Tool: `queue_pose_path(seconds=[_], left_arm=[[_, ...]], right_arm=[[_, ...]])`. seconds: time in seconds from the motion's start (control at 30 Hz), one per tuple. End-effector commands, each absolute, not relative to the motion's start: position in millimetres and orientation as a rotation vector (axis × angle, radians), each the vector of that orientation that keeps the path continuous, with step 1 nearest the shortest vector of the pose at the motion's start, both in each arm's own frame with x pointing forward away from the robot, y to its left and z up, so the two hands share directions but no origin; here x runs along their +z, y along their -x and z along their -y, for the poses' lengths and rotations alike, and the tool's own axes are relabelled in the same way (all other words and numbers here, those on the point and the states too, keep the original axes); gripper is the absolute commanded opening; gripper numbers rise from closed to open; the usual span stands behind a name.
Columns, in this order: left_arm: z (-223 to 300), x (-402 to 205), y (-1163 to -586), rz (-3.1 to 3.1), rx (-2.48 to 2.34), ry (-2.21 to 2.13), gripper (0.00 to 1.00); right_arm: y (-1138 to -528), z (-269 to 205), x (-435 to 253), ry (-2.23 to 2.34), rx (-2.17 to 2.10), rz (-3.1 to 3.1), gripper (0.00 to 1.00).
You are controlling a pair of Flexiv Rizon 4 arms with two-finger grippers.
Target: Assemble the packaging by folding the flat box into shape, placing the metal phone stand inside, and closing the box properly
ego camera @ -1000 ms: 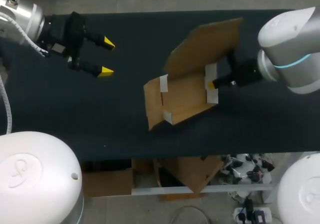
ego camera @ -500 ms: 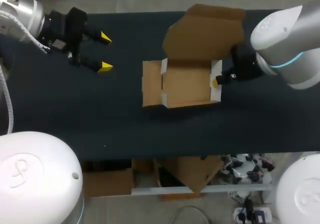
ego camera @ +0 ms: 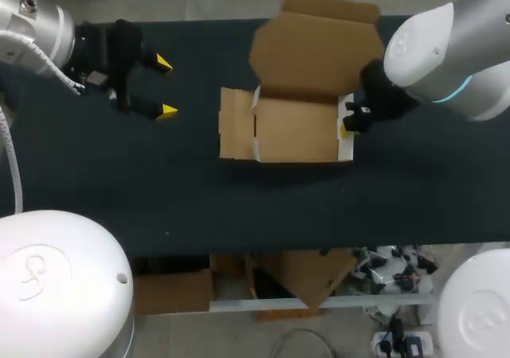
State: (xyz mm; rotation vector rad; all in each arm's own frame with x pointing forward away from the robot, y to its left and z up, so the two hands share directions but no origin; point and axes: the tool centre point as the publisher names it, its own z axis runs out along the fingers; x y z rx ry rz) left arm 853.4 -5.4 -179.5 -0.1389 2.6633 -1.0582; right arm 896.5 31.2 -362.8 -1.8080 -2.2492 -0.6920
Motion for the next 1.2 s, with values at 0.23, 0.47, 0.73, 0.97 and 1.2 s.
queue_pose_path(seconds=[0.23,0.47,0.73,0.97,1.2], left_arm=[[3,-184,-853,-2.746,-1.033,0.065,1.00],[2,-184,-852,-2.804,-1.011,0.014,1.00],[2,-184,-852,-2.804,-1.011,0.014,1.00],[-2,-189,-851,-2.797,-1.005,0.014,1.00],[-4,-200,-852,-2.805,-1.009,0.010,1.00]], right_arm=[[-893,-38,-368,1.947,-0.213,2.266,0.00],[-893,-38,-368,1.947,-0.213,2.266,0.00],[-893,-38,-368,1.947,-0.213,2.266,0.00],[-892,-40,-373,1.951,-0.212,2.238,0.00],[-890,-43,-379,1.945,-0.185,2.212,0.00]])
